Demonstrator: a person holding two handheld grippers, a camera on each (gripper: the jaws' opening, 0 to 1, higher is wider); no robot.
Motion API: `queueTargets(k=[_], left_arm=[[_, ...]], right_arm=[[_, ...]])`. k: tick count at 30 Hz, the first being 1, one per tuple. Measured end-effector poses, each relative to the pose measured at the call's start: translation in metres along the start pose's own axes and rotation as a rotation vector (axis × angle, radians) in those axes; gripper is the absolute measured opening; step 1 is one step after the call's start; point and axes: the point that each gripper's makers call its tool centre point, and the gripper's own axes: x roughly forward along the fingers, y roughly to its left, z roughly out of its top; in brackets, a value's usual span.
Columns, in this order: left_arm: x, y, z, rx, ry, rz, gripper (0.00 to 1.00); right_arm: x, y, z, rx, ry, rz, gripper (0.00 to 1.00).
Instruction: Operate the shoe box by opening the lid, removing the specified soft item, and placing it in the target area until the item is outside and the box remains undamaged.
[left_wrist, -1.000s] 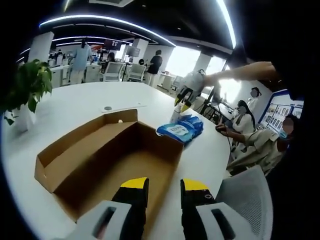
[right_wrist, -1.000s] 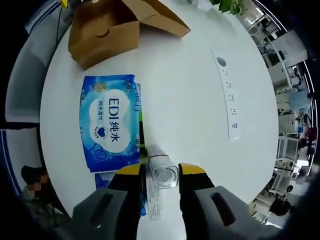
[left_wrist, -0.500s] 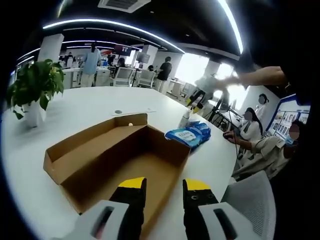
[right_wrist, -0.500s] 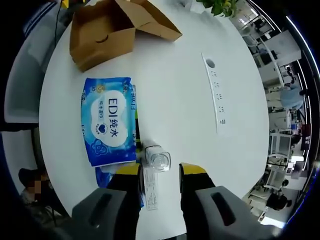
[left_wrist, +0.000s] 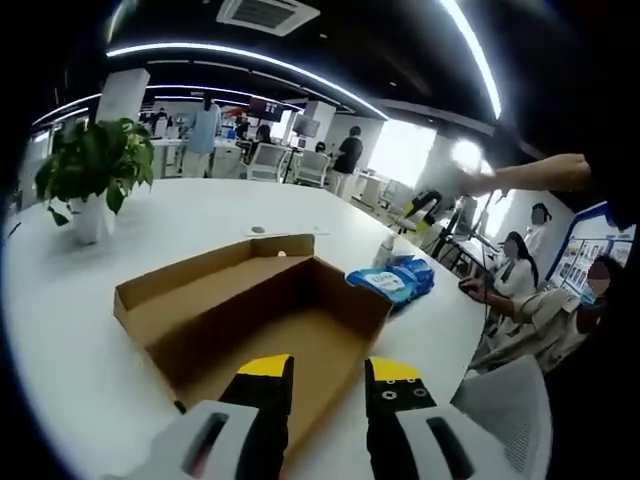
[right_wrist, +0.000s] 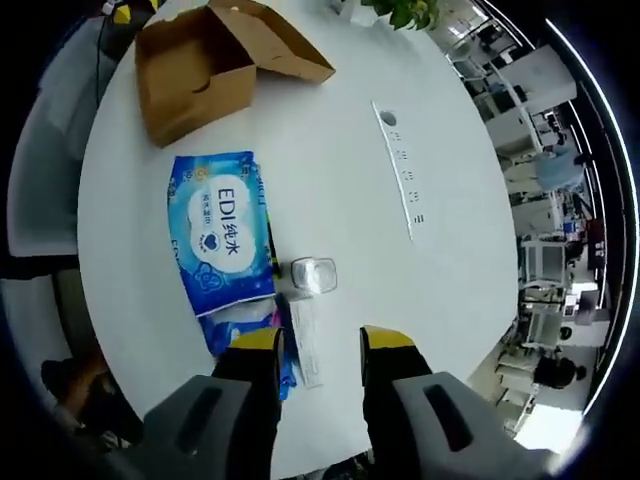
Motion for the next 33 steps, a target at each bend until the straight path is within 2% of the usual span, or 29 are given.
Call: queueTargets(k=[3, 6, 10, 16, 23, 25, 28, 33], left_arm=[[-0.006, 0.011, -0.001, -0.031, -0.016, 0.053, 0.29], [-0.014, 0.023, -0.003, -0.069, -0.030, 0.106, 0.29], [-0.020, 0.034, -0.007, -0.084, -0.030, 0.161, 0.29], [-0.029, 0.055, -0.014, -0.134, -0.041, 0.263, 0.29], [-0.038, 0.080, -0.029, -0.196, -0.026, 0.365, 0.29], [-0.039, 0.085, -0.033, -0.221, -0.019, 0.378, 0.29], [-0.038, 0.089, -0.037, -0.231, -0.008, 0.393, 0.29], [-0.033, 0.093, -0.047, -0.259, 0.026, 0.403, 0.30]], right_arm=[[-0.005, 0.005, -0.006, 0.052, -0.013, -0.011, 0.27], [-0.012, 0.011, -0.005, 0.161, -0.080, -0.025, 0.27], [-0.017, 0.018, -0.008, 0.274, -0.133, -0.036, 0.28], [-0.023, 0.033, -0.002, 0.400, -0.238, -0.059, 0.30], [-0.030, 0.054, 0.013, 0.607, -0.399, -0.050, 0.31], [-0.030, 0.060, 0.019, 0.647, -0.440, -0.042, 0.31], [-0.031, 0.068, 0.024, 0.671, -0.462, -0.040, 0.32], [-0.034, 0.083, 0.041, 0.735, -0.535, -0.025, 0.32]])
